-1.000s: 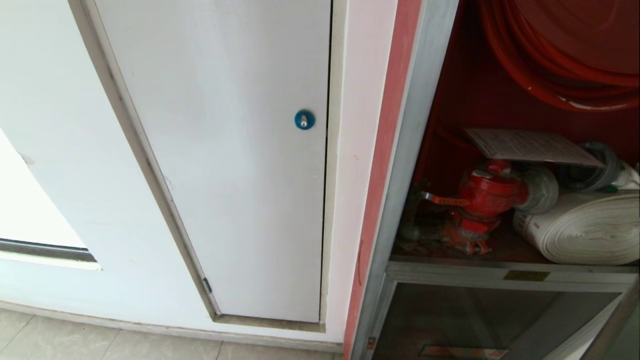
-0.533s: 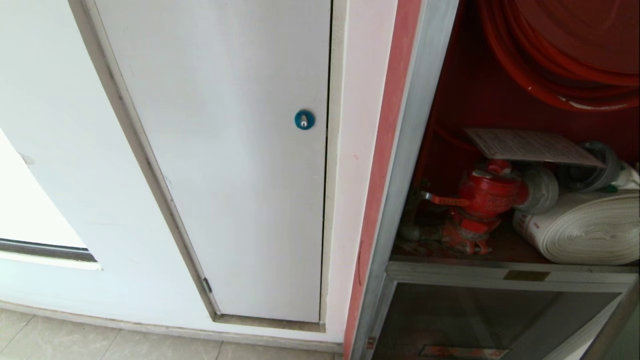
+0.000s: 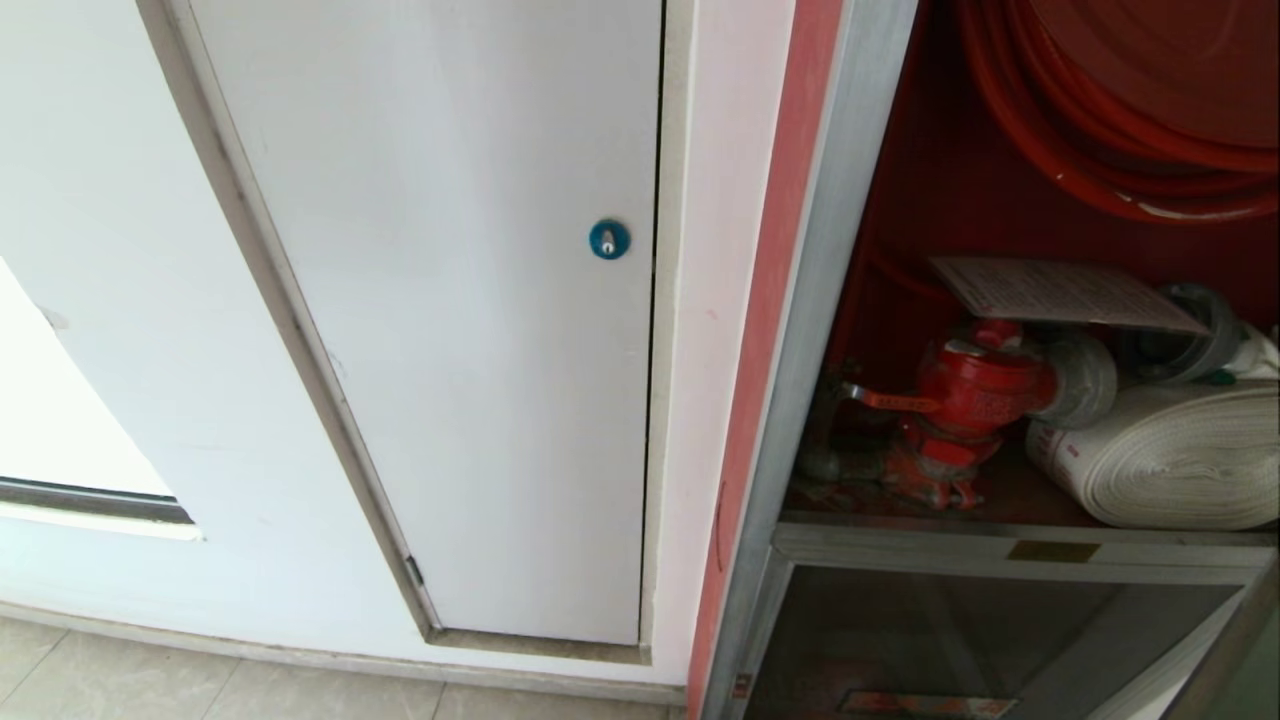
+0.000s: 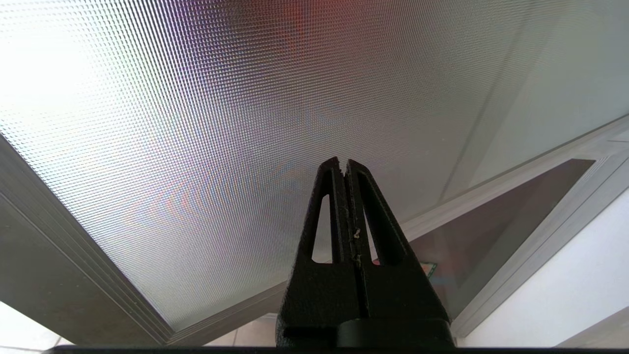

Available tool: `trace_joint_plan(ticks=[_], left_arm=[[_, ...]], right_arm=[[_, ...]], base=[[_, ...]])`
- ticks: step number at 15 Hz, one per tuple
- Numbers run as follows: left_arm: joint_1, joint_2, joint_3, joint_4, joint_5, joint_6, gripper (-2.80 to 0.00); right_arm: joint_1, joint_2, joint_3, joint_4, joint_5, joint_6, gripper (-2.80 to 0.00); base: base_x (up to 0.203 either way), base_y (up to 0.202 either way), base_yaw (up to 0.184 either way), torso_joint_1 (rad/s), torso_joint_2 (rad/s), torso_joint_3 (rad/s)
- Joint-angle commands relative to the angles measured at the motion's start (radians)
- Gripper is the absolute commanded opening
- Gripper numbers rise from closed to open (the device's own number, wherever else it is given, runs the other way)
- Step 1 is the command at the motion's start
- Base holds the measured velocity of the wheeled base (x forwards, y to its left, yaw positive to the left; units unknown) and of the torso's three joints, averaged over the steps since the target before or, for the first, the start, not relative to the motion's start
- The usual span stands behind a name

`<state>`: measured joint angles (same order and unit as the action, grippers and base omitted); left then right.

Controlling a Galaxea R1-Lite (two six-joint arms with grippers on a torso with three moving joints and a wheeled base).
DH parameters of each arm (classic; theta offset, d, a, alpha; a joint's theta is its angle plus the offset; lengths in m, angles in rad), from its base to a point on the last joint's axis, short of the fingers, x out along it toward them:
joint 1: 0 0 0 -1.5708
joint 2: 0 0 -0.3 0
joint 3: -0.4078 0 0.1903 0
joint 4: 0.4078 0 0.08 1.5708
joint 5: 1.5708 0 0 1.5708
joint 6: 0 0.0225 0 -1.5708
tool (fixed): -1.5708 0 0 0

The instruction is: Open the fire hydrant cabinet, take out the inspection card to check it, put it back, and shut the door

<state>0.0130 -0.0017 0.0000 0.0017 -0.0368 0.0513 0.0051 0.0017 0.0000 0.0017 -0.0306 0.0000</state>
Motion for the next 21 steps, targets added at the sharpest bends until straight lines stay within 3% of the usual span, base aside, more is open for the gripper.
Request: trace_joint_plan(ticks=[1,6,21], left_arm=[[0.001,0.002,0.001,0.0,0.0,-0.002,-2.8],[0.001,0.002,0.0,-0.002,0.0,-0.005,-2.8],[0.001,0.002,0.0,-0.002,0.002,-0.015,-2.8]], right_arm=[[0.0,0.001,0.0,0.0,-0.001,0.0,-2.8],[0.0,0.001,0.0,0.0,0.0,0.0,-2.8],[0.0,0.001,0.0,0.0,0.0,0.0,-2.8]], base=[[0.0,0.0,0.0,0.0,0.0,0.0],[-0.026,0.0,0.001,0.005,0.0,0.001],[-0.197,0.0,0.001,0.0,0.0,0.003]])
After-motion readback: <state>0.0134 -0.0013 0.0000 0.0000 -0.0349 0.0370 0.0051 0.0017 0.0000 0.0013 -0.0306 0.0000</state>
